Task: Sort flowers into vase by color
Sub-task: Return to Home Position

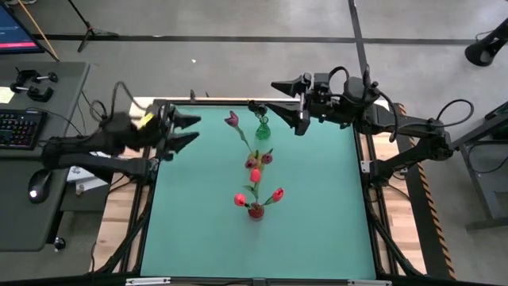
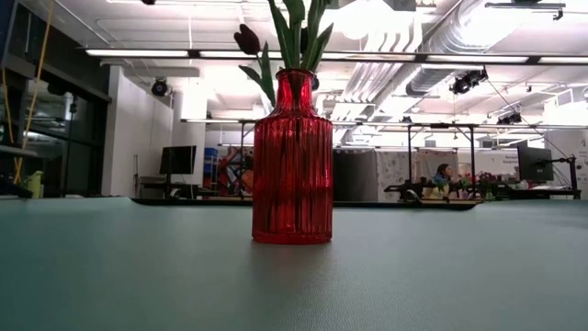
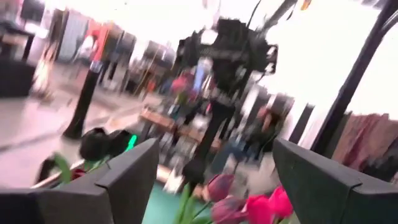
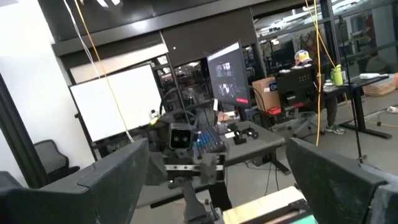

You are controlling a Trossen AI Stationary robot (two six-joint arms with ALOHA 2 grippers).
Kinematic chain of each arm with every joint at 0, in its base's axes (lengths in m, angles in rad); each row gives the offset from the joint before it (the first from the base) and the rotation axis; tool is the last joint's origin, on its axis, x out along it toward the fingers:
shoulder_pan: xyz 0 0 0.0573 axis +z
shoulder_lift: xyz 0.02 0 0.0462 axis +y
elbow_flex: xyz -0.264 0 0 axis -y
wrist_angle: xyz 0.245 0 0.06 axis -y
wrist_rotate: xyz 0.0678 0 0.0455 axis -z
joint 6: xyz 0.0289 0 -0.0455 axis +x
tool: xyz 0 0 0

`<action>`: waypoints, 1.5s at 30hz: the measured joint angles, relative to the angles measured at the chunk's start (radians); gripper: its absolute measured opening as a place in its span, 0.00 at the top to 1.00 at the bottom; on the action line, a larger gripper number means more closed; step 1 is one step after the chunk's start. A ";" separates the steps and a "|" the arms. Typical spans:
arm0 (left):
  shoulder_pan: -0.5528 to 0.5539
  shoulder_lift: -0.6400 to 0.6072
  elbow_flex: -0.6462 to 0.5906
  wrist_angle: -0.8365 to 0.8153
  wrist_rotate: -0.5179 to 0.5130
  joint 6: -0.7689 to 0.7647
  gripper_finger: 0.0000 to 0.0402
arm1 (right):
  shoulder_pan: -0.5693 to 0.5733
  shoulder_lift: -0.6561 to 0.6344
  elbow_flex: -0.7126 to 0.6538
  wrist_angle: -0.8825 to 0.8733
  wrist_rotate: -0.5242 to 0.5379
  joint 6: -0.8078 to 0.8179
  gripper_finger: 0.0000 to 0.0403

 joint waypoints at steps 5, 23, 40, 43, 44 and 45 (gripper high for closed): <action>-0.169 -0.066 -0.302 0.371 -0.192 0.019 0.39 | -0.001 -0.021 0.000 -0.023 0.000 0.000 0.09; -0.167 -0.478 -0.737 0.599 -0.306 0.128 0.99 | 0.021 -0.312 -0.081 -0.805 -0.028 0.068 0.93; -0.163 -0.582 -0.742 0.466 -0.339 0.105 1.00 | 0.037 -0.829 -1.078 0.021 -0.091 0.233 1.00; -0.163 -0.582 -0.742 0.468 -0.338 0.104 1.00 | 0.024 -0.852 -1.173 0.163 -0.116 0.236 1.00; -0.163 -0.582 -0.742 0.467 -0.338 0.104 1.00 | 0.024 -0.859 -1.195 0.192 -0.118 0.232 1.00; -0.163 -0.582 -0.742 0.467 -0.338 0.104 1.00 | 0.024 -0.868 -1.212 0.214 -0.120 0.224 1.00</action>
